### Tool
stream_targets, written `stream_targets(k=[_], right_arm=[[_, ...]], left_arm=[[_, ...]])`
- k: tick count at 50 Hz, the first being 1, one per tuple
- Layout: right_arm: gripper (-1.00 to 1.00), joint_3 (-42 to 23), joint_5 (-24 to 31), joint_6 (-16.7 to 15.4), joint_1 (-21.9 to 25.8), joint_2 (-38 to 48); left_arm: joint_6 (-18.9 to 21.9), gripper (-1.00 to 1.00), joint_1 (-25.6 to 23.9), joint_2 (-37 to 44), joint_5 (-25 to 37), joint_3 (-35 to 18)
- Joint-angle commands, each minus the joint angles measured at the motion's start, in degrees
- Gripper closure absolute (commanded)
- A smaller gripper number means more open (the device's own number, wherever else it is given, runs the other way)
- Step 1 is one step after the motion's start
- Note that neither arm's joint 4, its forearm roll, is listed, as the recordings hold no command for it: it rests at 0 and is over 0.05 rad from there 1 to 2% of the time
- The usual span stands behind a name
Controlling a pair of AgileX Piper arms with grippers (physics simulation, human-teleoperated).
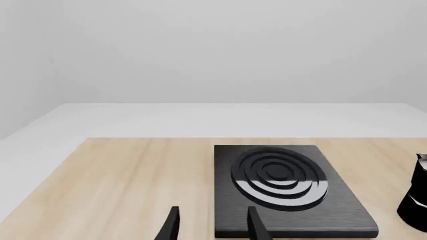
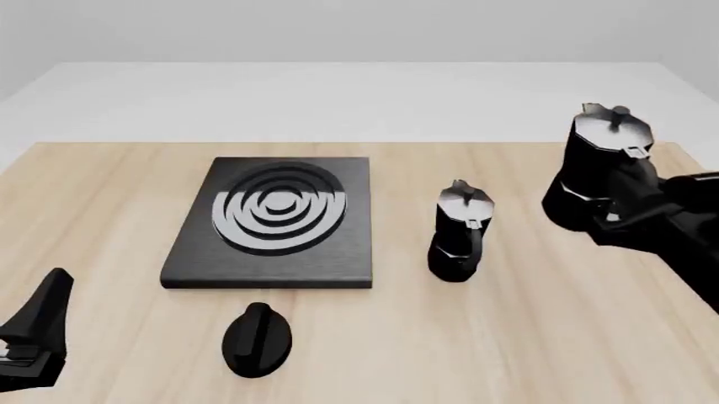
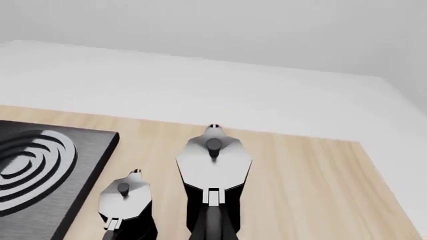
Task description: Put the right moka pot on the stove.
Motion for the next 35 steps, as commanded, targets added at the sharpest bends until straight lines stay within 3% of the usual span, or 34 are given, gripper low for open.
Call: stream_targets(k=[1,25,35], right_arm=[[1.0,-6.3,7.4,-0.6,1.8,-6.6],[1.0,-17.6,16.9,-2.3,7.0,-7.1],[1.0,-22.0,17.0,-1.9,11.5,-4.0]], left_arm=[[0.0,-1.0,0.0,0.0,0.0,0.0],[0.0,-1.0,0.0,0.0,0.0,0.0],[0.0,-1.0,0.0,0.0,0.0,0.0]])
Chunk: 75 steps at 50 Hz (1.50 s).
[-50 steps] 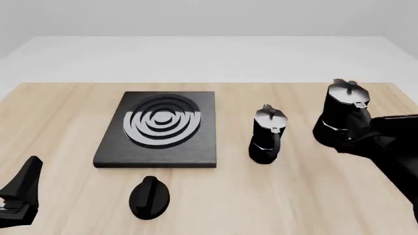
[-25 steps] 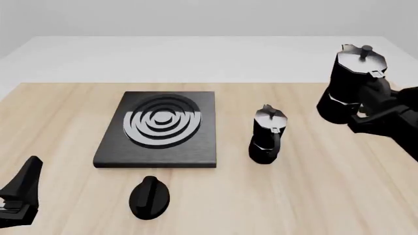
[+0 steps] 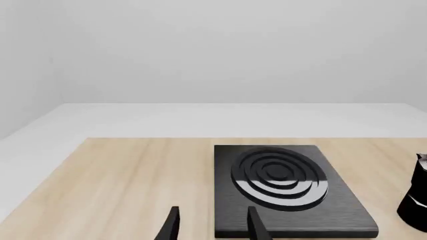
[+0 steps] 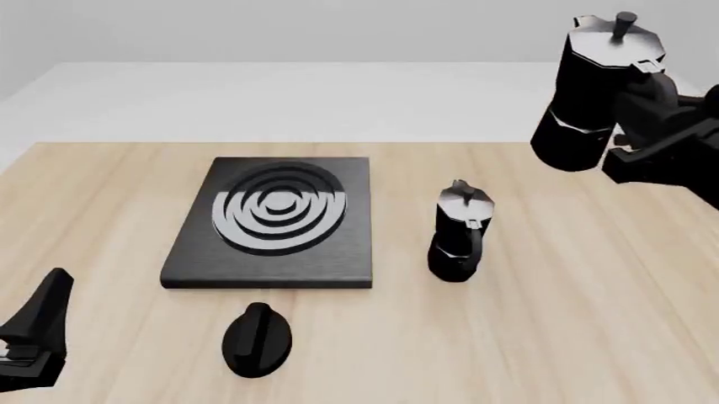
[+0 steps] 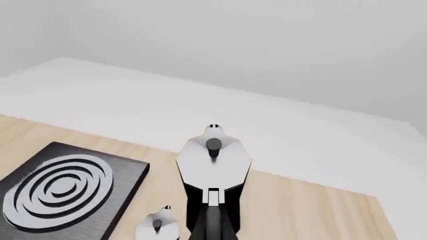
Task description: Put the right moka pot on the stove.
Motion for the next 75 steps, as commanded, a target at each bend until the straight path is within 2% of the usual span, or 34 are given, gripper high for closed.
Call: stream_targets(k=[1,6,28,32,39,53,75], right_arm=[[1.0,-6.4,0.9,0.4,4.2,1.5],[1.0,-8.0,-0.2,0.7,7.2,4.2],[1.0,-13.4,-5.6,1.6,14.9,15.7],[1.0,-14.7,-6.6,1.0,16.5,18.0],[1.0,-17.4,-7.5,0.2,17.9,21.8],[1.0,-21.8,-10.0,1.8,21.5,29.9],[1.0,-24.6,-14.6,2.5,24.6,38.2]], left_arm=[[0.0,-1.0,0.0,0.0,0.0,0.0],[0.0,-1.0,0.0,0.0,0.0,0.0],[0.0,-1.0,0.0,0.0,0.0,0.0],[0.0,-1.0,0.0,0.0,0.0,0.0],[0.0,-1.0,0.0,0.0,0.0,0.0],[0.0,-1.0,0.0,0.0,0.0,0.0],[0.0,-1.0,0.0,0.0,0.0,0.0]])
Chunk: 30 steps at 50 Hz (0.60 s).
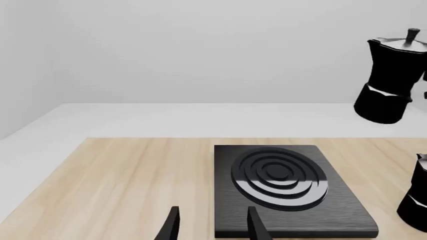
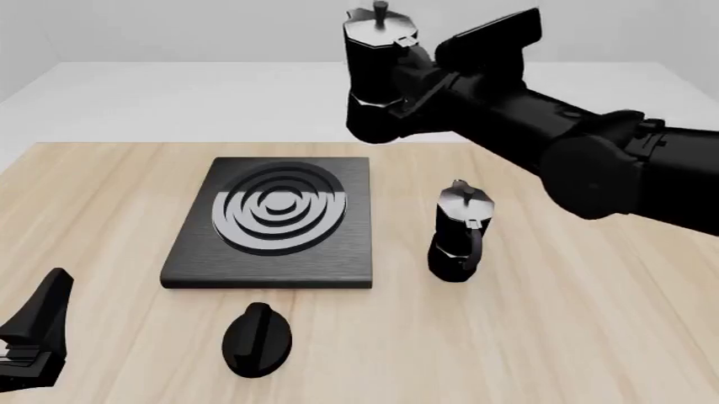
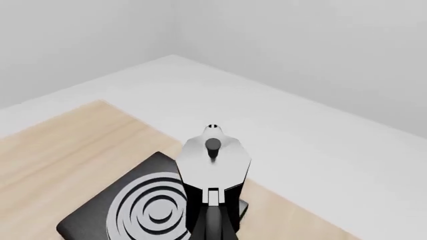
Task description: Put the right moka pot on the stove.
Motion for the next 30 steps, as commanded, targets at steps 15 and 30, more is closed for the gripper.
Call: stream_targets(k=[15,30], right_arm=[[1.0,-4.5,-7.7,1.5,3.6,9.0],[1.0,-6.6,-10.2,1.9,4.4,14.1]], left_arm=[[0.0,-1.0,0.0,0.0,0.0,0.0],[0.0,-1.0,0.0,0.0,0.0,0.0]])
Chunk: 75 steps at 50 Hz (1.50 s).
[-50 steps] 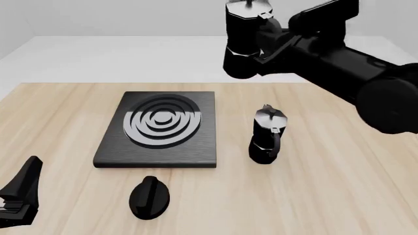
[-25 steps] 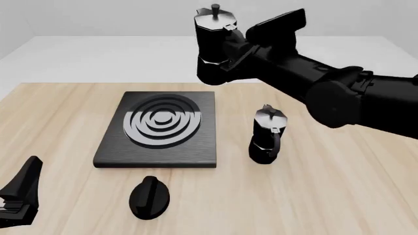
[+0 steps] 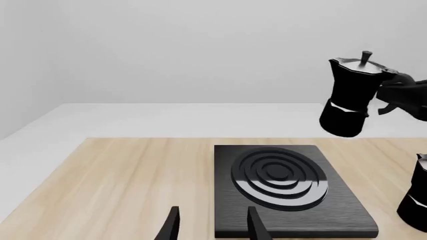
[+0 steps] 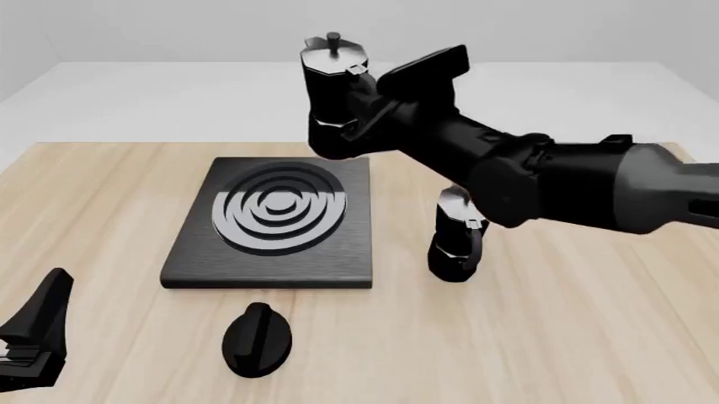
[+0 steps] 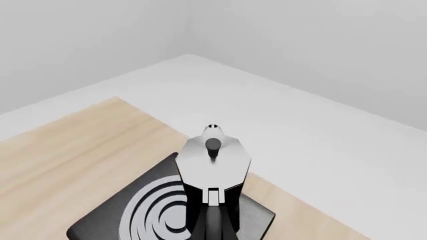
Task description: Put the right moka pot on the stove.
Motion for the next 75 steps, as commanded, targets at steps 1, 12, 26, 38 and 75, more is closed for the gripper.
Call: stream_targets(k=[1,12,26,38,75], right_arm=[[1.0,-2.8,-2.7,0.5,0.9,2.7],[1.0,-3.8,-4.4,0.9,2.1,5.8],[1.0,-3.8,-6.8,2.2,3.4,8.4],[1.0,-5.8,-7.7,2.7,4.3,11.4],[1.0,-15.5,-6.9,0.8,5.8,23.6]], left_arm=[[0.0,-1.0,0.0,0.0,0.0,0.0],[0.0,-1.0,0.0,0.0,0.0,0.0],[0.0,-1.0,0.0,0.0,0.0,0.0],[0.0,-1.0,0.0,0.0,0.0,0.0],[0.0,-1.0,0.0,0.0,0.0,0.0]])
